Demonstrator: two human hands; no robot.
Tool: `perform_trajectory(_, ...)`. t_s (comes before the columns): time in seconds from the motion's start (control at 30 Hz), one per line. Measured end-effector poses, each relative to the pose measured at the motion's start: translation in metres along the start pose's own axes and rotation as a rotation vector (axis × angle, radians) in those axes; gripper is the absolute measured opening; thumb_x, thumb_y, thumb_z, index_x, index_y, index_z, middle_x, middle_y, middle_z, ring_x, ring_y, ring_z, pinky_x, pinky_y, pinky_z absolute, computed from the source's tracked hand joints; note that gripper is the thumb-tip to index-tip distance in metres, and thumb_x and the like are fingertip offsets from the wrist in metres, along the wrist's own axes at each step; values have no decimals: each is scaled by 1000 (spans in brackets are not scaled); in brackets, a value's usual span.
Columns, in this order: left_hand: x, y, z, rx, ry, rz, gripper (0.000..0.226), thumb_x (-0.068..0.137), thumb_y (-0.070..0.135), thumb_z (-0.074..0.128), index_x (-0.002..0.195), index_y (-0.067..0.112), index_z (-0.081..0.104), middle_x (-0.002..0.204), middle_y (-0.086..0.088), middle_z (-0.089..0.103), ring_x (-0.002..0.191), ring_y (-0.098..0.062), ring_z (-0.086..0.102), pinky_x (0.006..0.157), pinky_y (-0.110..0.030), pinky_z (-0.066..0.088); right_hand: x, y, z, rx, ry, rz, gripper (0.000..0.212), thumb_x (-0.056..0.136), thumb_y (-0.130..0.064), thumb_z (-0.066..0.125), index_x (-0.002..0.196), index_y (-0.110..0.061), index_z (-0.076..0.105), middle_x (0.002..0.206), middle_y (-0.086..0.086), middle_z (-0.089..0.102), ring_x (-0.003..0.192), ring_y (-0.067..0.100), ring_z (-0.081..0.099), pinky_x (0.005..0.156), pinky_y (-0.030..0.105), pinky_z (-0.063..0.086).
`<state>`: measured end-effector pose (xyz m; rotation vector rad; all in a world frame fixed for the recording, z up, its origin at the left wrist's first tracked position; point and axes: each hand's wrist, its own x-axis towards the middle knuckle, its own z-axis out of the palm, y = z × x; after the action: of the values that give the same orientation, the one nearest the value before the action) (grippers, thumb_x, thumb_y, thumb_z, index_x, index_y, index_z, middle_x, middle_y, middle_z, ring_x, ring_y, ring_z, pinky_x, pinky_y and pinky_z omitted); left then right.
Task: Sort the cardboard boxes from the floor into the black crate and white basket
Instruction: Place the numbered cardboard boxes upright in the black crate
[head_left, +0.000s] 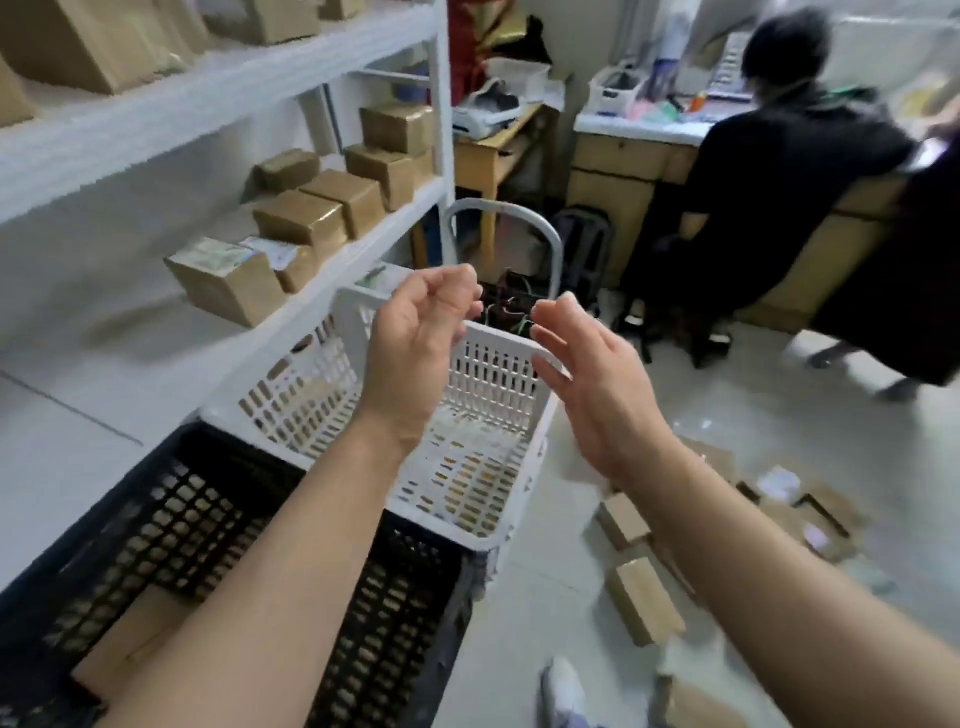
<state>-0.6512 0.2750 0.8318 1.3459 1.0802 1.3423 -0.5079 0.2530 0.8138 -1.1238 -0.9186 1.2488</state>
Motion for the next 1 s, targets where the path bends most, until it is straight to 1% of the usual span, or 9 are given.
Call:
perform_trajectory(0.1, -5, 2, 66, -76, -181, -24, 32, 88, 46, 53, 103, 19, 62, 98, 2, 68, 100, -18, 65, 92, -35, 51, -25, -21, -62, -10, 211, -55, 39, 77, -56, 56, 95, -23, 69, 103, -10, 70, 103, 4, 63, 91, 27, 48)
perform_trajectory(0.23, -34, 5, 161, -147, -446, -58, 28, 93, 41, 51, 100, 17, 62, 96, 1, 67, 95, -16, 65, 88, -32, 51, -79, -45, -156, 22, 484, -124, 34, 87, -49, 54, 102, -21, 66, 116, -4, 66, 110, 9, 61, 98, 33, 48)
perform_trajectory(0.4, -82, 2, 252, -162, -629, -128, 30, 94, 41, 50, 98, 14, 62, 97, -3, 65, 94, -16, 64, 91, -37, 53, -141, -48, -249, 22, 684, -143, 40, 85, -53, 54, 107, -20, 61, 116, -3, 64, 112, 12, 59, 97, 32, 47)
perform_trajectory(0.6, -139, -22, 347, -93, -682, -218, 29, 96, 38, 47, 99, 13, 61, 98, -6, 65, 94, -18, 64, 88, -34, 52, -187, -32, -345, 89, 827, -35, 25, 92, -44, 52, 98, -21, 61, 111, -2, 63, 109, 13, 59, 91, 29, 48)
perform_trajectory(0.67, -153, -33, 373, -83, -681, -260, 27, 97, 36, 47, 97, 13, 61, 96, -5, 64, 91, -18, 64, 85, -33, 51, -194, -25, -372, 115, 835, 4, 23, 95, -39, 51, 92, -18, 61, 98, -5, 66, 97, 9, 62, 85, 26, 50)
perform_trajectory(0.77, -167, -59, 403, -62, -688, -312, 27, 97, 36, 48, 94, 12, 61, 93, -5, 65, 89, -19, 64, 85, -34, 50, -201, -10, -407, 129, 828, 53, 24, 97, -33, 48, 86, -15, 59, 65, -14, 70, 64, -3, 66, 59, 14, 53)
perform_trajectory(0.83, -172, -78, 416, -38, -682, -349, 27, 96, 37, 49, 92, 14, 62, 93, -5, 66, 89, -19, 65, 83, -32, 52, -204, 3, -426, 125, 843, 88, 24, 98, -31, 47, 85, -15, 59, 60, -18, 69, 58, -7, 65, 53, 11, 50)
perform_trajectory(0.93, -177, -115, 431, 3, -664, -421, 26, 96, 38, 49, 88, 17, 62, 90, -2, 66, 83, -14, 64, 75, -26, 51, -204, 32, -453, 109, 877, 170, 23, 98, -32, 47, 85, -16, 60, 58, -20, 68, 56, -7, 64, 48, 10, 48)
perform_trajectory(1.0, -180, -147, 439, 36, -658, -484, 26, 95, 40, 50, 86, 20, 63, 86, 1, 66, 82, -13, 63, 73, -24, 50, -201, 57, -467, 93, 903, 240, 24, 98, -33, 49, 83, -18, 60, 56, -20, 67, 52, -8, 63, 46, 10, 47)
